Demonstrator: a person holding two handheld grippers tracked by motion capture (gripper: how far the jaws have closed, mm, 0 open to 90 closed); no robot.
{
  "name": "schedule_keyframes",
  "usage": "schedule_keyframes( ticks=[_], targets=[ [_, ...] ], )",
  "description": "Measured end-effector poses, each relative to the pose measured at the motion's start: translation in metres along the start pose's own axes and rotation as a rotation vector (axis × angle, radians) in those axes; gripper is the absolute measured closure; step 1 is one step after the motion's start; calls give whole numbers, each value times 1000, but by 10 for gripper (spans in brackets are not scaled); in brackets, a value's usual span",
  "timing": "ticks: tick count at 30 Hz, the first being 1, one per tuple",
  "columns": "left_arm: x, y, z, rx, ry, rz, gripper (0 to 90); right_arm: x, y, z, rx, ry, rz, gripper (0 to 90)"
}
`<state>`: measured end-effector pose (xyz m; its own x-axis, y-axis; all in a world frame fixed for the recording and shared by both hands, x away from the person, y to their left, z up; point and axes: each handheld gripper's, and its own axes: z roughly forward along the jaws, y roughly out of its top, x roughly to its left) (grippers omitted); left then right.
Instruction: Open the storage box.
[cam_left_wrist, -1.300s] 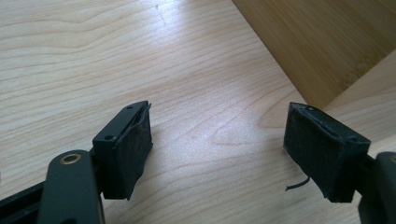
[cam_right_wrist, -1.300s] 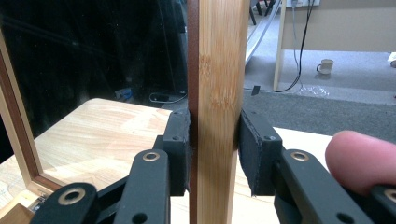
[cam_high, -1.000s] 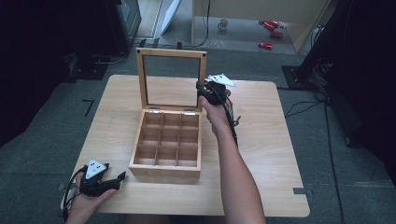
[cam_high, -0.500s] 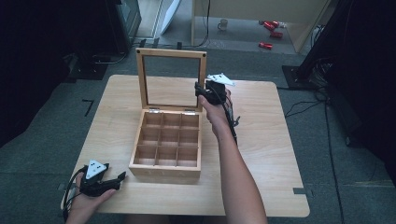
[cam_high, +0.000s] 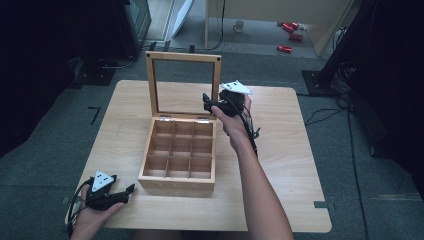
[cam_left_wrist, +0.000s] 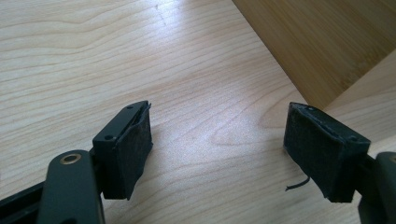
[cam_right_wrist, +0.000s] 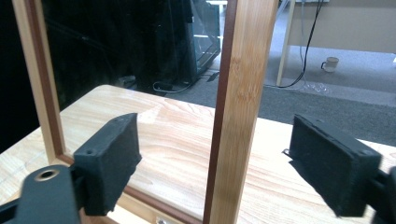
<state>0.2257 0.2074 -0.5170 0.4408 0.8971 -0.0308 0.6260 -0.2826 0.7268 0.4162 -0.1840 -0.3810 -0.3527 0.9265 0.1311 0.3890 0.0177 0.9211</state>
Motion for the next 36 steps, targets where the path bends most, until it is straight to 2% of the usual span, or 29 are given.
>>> schedule_keyframes(
  ticks=[10, 36],
  targets=[
    [0, 0, 0, 3, 2, 4, 240, -10, -10, -23, -1, -3, -5, 131],
    [-1, 0, 0, 3, 5, 7, 240, -54, -54, -73, 26, -77, 4, 130]
  ],
)
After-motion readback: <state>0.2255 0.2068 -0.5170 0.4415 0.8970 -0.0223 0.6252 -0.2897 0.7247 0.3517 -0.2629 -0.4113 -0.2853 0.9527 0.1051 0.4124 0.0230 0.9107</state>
